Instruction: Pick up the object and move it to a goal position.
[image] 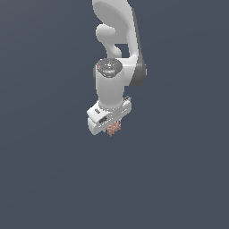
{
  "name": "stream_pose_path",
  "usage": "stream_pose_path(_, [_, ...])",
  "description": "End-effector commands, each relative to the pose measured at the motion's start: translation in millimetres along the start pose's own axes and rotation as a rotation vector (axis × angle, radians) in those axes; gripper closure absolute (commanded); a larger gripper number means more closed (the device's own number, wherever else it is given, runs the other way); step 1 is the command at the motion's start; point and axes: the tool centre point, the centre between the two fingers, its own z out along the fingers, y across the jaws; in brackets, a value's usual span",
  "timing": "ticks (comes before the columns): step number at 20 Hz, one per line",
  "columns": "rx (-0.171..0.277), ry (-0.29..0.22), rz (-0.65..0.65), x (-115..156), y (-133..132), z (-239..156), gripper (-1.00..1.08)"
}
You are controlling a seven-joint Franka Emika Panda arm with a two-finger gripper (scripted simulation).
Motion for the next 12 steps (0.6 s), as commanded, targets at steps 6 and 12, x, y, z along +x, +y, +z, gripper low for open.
stream_pose_path(6, [0.001,0.000,-0.001,-19,57,-70,1.08])
stream_pose_path(12, [0.001,0.000,-0.001,-32,98,-119,1.08])
